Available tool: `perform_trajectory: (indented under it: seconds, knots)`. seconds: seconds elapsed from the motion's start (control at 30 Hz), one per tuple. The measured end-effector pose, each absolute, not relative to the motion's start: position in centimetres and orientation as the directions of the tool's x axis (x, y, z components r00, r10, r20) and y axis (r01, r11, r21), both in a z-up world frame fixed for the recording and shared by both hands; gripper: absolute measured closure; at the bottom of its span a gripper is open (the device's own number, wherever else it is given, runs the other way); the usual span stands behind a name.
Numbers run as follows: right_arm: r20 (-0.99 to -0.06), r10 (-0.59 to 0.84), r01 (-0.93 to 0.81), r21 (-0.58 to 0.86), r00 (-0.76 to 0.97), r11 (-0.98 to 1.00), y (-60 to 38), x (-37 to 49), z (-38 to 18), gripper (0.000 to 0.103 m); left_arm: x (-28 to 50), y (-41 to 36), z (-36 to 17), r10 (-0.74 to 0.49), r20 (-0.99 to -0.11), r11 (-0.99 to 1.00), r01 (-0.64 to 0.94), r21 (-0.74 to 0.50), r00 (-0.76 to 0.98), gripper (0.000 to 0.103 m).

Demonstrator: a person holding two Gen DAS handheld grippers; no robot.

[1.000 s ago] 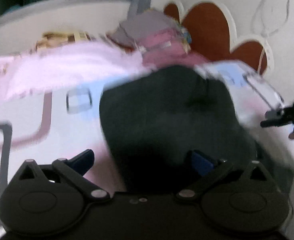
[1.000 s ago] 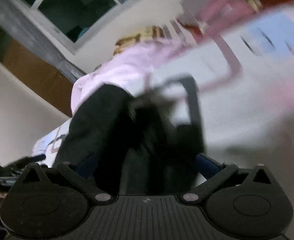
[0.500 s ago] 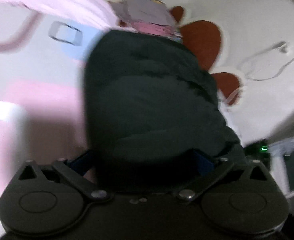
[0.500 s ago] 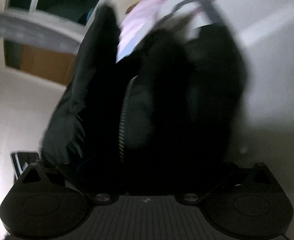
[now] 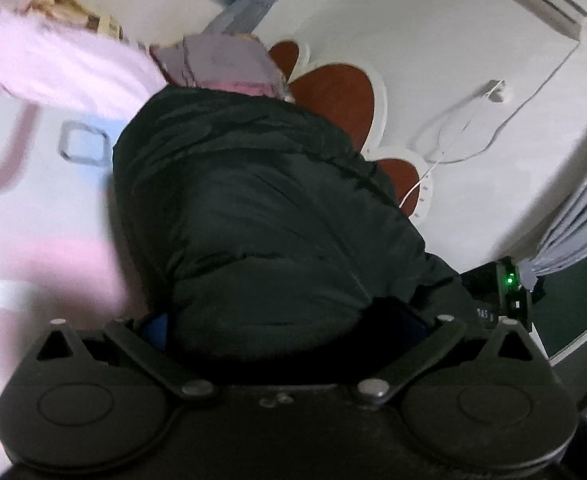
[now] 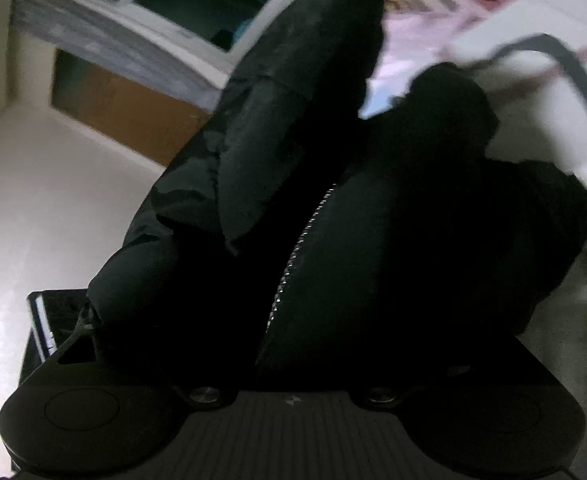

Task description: Fold large clothes

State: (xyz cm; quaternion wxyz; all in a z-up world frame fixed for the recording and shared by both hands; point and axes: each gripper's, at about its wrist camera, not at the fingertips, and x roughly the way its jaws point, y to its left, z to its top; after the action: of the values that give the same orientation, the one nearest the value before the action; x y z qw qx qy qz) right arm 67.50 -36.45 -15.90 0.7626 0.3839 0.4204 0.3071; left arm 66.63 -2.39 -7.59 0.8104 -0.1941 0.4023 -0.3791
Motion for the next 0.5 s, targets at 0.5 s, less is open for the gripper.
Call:
perform_trajectory:
  seconds: [0.5]
  knots:
    - [-0.532,0.768,-0.064,0.806,0.357,0.588,-17.0,68.1,-24.7,0.016,60.6,14.9,-12.5,-0.584,-0.664,0.81,0.281,-0.515,0.467,0.0]
